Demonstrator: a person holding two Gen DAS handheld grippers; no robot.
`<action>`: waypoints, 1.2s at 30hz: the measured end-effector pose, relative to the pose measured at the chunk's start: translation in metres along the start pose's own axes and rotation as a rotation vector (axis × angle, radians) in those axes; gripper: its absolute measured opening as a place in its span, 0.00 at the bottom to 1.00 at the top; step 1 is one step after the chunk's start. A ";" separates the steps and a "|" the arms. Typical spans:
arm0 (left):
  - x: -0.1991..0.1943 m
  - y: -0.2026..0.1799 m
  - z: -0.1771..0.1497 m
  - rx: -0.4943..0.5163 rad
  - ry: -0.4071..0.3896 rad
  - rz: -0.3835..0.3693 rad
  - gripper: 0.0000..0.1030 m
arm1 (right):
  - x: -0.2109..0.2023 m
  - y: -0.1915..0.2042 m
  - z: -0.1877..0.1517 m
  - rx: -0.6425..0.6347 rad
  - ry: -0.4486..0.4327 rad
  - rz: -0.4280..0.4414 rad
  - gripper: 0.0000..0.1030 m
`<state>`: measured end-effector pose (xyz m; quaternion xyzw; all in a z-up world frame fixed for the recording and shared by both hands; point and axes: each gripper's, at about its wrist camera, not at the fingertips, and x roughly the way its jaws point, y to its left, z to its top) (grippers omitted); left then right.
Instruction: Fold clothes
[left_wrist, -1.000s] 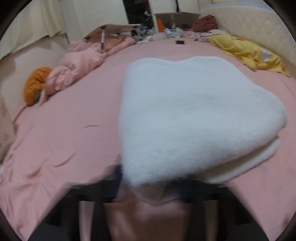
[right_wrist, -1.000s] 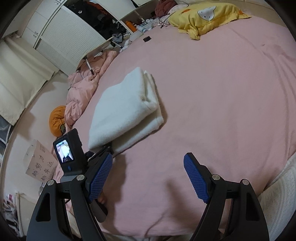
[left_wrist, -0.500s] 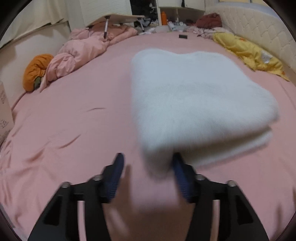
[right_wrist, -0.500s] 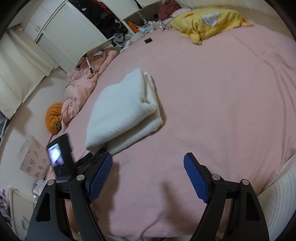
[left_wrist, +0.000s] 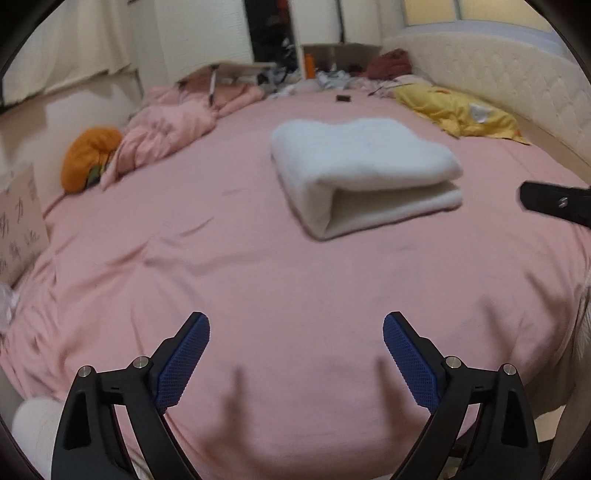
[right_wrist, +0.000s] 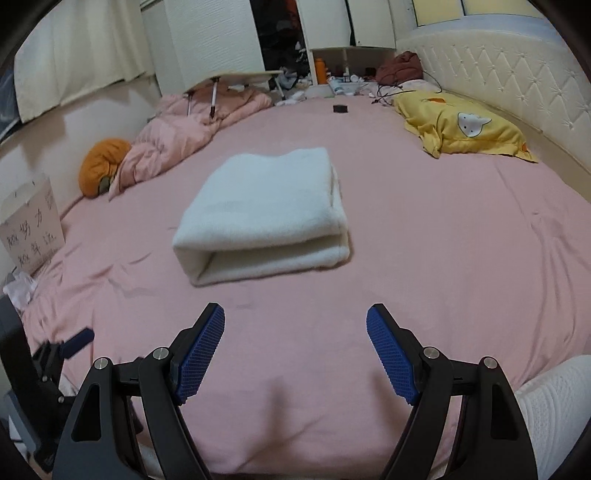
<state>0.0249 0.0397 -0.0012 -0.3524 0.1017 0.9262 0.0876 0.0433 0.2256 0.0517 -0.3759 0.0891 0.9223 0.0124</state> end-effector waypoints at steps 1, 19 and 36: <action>-0.005 -0.002 -0.001 0.007 -0.019 -0.009 0.93 | -0.002 0.001 -0.001 -0.004 -0.004 -0.005 0.77; -0.027 -0.010 0.004 0.010 -0.077 -0.011 0.93 | -0.015 0.011 -0.006 -0.067 -0.035 -0.044 0.77; -0.009 0.005 0.003 -0.083 -0.018 -0.016 0.93 | 0.072 -0.040 0.015 0.450 0.312 0.552 0.77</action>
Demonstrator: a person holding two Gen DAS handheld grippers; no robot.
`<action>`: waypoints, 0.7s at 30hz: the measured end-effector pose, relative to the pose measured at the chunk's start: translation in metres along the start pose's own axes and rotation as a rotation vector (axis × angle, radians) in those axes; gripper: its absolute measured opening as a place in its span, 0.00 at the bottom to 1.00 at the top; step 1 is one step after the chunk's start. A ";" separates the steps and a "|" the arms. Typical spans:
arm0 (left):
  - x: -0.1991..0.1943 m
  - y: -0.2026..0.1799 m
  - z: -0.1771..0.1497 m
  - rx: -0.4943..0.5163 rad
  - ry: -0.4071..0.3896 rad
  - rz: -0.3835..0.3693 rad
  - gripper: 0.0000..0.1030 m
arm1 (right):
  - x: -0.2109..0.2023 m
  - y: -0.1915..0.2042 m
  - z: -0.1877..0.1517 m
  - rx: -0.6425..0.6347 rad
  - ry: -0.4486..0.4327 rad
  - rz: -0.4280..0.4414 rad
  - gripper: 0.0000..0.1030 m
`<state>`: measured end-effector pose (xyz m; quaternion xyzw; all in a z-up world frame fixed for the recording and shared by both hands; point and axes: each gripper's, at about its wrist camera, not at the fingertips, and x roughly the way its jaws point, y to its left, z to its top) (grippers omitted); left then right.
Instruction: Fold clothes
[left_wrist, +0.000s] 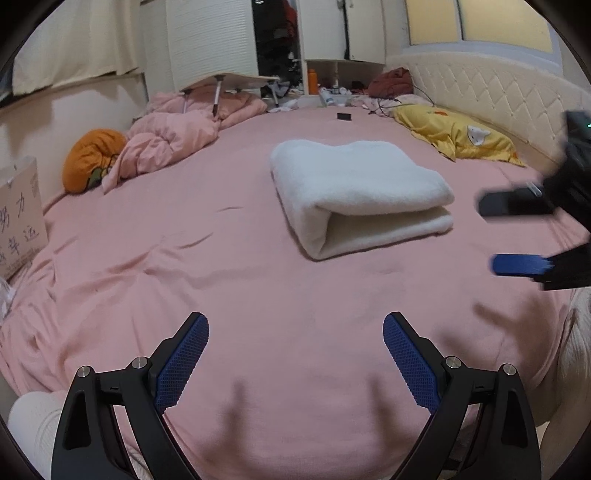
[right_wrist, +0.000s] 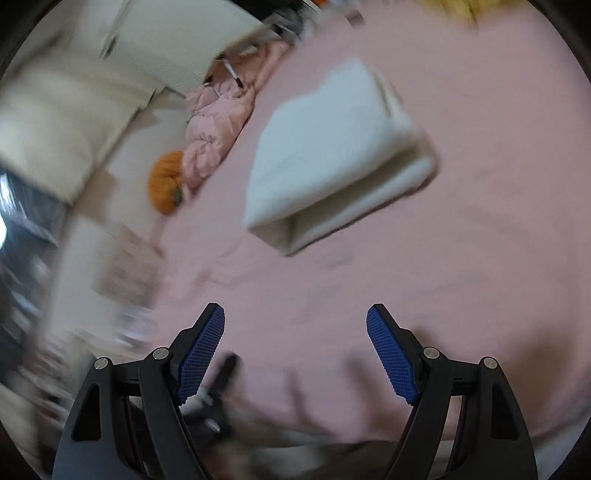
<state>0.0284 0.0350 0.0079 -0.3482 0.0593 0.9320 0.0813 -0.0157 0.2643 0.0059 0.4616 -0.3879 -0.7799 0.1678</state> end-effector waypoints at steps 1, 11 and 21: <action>0.001 0.002 0.000 -0.006 0.001 0.000 0.93 | 0.009 -0.006 0.014 0.043 0.014 0.040 0.77; 0.010 0.019 0.000 -0.067 0.027 0.037 0.93 | 0.077 -0.061 0.098 0.354 -0.039 0.117 0.77; 0.024 0.041 -0.003 -0.158 0.078 0.037 0.93 | 0.064 -0.083 0.104 0.415 -0.115 0.087 0.42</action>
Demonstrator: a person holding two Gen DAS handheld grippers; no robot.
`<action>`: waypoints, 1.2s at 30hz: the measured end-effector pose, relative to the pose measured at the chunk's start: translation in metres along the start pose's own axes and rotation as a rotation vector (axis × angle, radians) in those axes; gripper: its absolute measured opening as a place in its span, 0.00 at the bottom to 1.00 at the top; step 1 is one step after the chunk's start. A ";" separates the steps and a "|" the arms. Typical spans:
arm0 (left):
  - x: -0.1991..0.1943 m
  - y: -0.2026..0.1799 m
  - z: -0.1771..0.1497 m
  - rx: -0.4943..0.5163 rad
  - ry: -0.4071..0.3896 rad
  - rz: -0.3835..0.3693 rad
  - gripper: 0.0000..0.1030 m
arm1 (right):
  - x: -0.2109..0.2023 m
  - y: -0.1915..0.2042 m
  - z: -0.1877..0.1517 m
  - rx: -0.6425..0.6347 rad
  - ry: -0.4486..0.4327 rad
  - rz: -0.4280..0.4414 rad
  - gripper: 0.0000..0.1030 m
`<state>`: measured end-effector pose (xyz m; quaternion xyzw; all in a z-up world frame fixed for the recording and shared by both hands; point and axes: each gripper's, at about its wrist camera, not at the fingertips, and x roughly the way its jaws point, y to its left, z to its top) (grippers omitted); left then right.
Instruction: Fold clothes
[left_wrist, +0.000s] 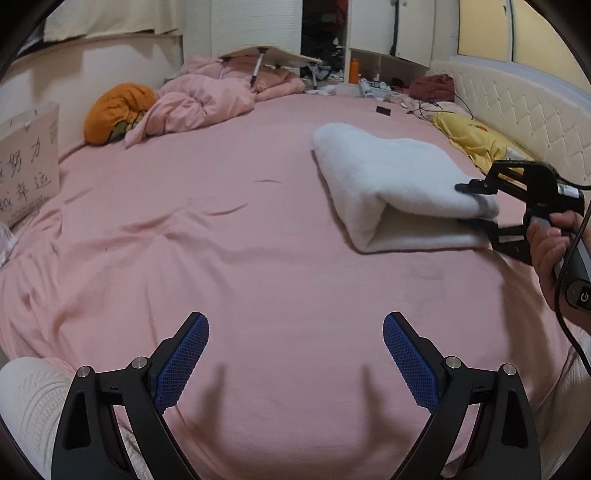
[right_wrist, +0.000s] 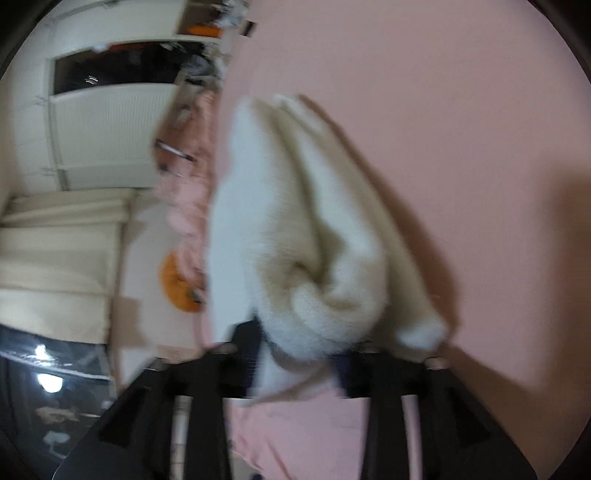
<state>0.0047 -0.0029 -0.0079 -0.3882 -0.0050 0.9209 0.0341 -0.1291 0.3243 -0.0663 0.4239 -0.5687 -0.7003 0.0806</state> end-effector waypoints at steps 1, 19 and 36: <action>0.001 0.000 0.000 -0.002 0.003 0.000 0.93 | -0.003 -0.001 0.001 0.007 -0.013 0.020 0.42; -0.010 -0.001 0.005 0.017 0.013 0.015 0.93 | -0.120 0.096 -0.112 -0.689 -0.320 -0.588 0.77; -0.017 -0.006 -0.006 -0.002 0.076 0.031 0.94 | -0.093 0.077 -0.253 -0.965 -0.292 -0.652 0.79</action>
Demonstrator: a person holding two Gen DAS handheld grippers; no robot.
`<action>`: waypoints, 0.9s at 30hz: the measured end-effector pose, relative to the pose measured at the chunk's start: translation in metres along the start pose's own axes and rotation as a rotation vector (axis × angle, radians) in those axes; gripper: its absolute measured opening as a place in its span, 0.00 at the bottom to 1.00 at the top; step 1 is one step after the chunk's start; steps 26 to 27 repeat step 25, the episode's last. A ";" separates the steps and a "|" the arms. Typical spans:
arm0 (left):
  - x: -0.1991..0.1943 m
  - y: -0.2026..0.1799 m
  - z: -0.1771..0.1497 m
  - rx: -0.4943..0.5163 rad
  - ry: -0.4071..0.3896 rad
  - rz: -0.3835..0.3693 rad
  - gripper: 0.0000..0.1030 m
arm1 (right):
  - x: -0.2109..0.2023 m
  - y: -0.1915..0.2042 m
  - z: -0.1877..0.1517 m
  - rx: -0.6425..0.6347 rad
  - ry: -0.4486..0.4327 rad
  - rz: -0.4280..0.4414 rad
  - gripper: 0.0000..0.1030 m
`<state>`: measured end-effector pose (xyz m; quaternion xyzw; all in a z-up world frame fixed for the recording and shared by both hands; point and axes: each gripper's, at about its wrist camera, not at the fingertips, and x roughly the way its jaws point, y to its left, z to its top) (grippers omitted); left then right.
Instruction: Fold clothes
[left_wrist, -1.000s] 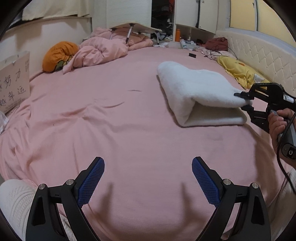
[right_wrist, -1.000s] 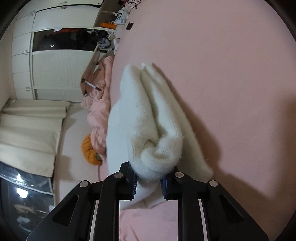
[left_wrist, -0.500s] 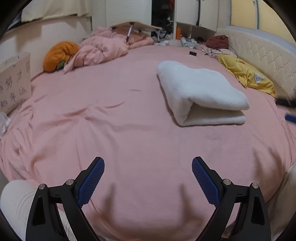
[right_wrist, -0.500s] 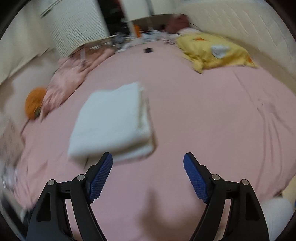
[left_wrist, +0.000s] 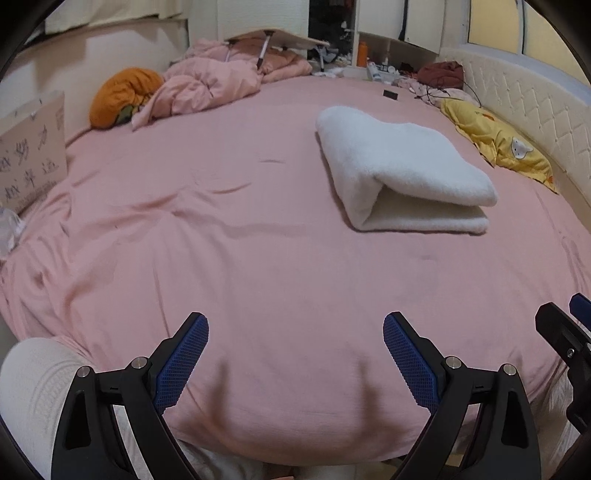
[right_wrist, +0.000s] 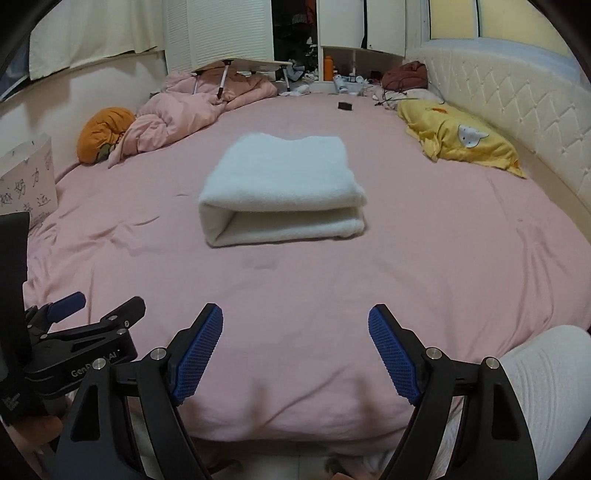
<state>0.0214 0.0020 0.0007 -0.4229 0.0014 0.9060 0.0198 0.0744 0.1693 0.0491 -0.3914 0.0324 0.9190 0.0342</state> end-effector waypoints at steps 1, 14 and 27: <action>-0.001 -0.001 0.000 0.003 -0.002 0.004 0.94 | 0.000 0.000 0.000 -0.005 -0.001 0.001 0.79; -0.001 -0.004 0.000 0.012 0.002 0.012 0.95 | 0.002 -0.006 -0.002 -0.001 0.002 0.020 0.79; -0.011 0.002 -0.001 -0.028 -0.100 0.063 1.00 | 0.009 -0.007 -0.002 0.016 0.029 0.033 0.79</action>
